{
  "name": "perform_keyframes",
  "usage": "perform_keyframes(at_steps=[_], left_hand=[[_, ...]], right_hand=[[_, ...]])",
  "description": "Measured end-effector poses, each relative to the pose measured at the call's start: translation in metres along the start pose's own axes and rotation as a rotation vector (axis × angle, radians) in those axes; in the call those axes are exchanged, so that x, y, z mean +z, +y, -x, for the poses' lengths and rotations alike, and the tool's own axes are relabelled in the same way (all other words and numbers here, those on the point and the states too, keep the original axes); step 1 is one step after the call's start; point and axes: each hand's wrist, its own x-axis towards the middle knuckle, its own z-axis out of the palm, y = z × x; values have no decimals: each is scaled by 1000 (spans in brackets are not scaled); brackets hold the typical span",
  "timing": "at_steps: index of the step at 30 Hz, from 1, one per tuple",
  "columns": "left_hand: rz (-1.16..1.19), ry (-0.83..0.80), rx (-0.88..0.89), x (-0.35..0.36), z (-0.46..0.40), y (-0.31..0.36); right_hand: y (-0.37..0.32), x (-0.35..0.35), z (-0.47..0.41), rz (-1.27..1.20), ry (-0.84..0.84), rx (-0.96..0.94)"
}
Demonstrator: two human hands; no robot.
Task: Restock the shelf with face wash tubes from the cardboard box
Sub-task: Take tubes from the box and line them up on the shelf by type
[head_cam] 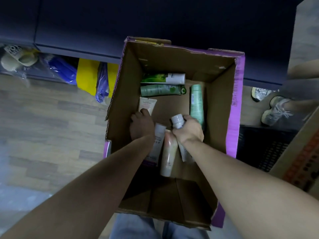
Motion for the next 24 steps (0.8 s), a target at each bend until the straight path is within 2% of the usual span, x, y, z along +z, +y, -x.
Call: perform_keyframes(at_steps=[5, 8, 11, 14, 19, 24], left_hand=[[-152, 16, 89, 8, -2, -3], [-51, 13, 103, 0, 7, -1], [73, -34, 14, -3, 12, 0], [239, -106, -23, -17, 24, -2], [431, -48, 56, -45, 50, -17], [498, -8, 91, -79, 62, -34]], right_hand=[[9, -12, 1, -40, 24, 15], [14, -17, 3, -70, 27, 7], [15, -19, 6, -88, 38, -2], [9, -24, 13, -132, -21, 12], [-10, -45, 37, -221, -60, -33], [-31, -69, 59, -308, -77, -8]])
